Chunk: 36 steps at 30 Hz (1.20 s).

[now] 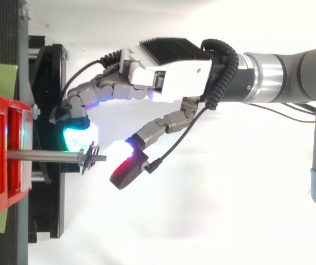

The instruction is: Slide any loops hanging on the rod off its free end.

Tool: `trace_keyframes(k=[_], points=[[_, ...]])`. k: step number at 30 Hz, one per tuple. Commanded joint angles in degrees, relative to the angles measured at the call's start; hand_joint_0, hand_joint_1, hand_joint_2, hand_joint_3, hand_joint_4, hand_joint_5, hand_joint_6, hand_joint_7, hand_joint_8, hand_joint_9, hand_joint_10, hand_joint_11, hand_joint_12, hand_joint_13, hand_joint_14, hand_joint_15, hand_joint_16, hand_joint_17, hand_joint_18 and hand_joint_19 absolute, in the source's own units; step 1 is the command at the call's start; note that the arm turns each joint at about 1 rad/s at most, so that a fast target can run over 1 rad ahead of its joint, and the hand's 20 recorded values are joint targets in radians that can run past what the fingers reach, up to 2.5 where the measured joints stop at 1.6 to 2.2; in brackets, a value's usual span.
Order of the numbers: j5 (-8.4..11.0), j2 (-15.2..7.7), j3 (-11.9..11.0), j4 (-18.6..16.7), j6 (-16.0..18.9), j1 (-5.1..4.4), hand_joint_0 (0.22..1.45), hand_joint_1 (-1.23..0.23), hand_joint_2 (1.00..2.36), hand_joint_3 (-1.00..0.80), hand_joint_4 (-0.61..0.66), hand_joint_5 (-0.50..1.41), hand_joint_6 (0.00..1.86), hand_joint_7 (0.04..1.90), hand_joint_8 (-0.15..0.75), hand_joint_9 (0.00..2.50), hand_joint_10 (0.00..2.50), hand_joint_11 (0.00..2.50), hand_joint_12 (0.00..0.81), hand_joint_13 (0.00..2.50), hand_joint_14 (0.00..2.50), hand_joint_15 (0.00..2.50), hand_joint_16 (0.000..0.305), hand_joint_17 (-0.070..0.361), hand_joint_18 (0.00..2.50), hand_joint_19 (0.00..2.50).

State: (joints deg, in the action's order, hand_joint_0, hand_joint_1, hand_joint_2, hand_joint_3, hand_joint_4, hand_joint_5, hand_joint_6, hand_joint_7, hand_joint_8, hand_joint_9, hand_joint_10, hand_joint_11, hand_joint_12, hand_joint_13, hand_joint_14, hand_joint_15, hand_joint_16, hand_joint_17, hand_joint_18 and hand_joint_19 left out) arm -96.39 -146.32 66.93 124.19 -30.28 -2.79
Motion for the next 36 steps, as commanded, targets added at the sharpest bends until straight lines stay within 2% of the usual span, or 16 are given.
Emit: trace_keyframes(k=[1, 25, 34, 36], points=[[-0.12, 0.0, 0.0, 0.0, 0.0, -0.03, 0.56, -0.56, 1.01, -0.39, 0.27, -0.17, 0.50, 1.31, 0.302, 0.67, 0.01, 0.17, 0.294, 0.69, 0.00, 0.04, 0.052, 0.117, 0.75, 0.31], [-2.23, 0.1, -0.9, -0.1, -0.7, -0.11, 0.57, -0.57, 1.02, -0.34, 0.26, -0.16, 0.50, 1.37, 0.300, 0.68, 0.01, 0.16, 0.291, 0.69, 0.00, 0.04, 0.052, 0.116, 0.75, 0.30], [-2.93, 0.1, -1.0, -0.1, -0.6, 0.06, 0.59, -0.58, 1.02, -0.31, 0.24, -0.16, 0.50, 1.54, 0.303, 0.69, 0.01, 0.17, 0.286, 0.70, 0.00, 0.04, 0.051, 0.115, 0.76, 0.30], [-3.10, 0.1, -1.0, -0.1, -0.6, 0.06, 0.59, -0.59, 1.02, -0.29, 0.23, -0.18, 0.58, 1.47, 0.303, 0.69, 0.01, 0.17, 0.285, 0.70, 0.00, 0.03, 0.051, 0.114, 0.77, 0.30]])
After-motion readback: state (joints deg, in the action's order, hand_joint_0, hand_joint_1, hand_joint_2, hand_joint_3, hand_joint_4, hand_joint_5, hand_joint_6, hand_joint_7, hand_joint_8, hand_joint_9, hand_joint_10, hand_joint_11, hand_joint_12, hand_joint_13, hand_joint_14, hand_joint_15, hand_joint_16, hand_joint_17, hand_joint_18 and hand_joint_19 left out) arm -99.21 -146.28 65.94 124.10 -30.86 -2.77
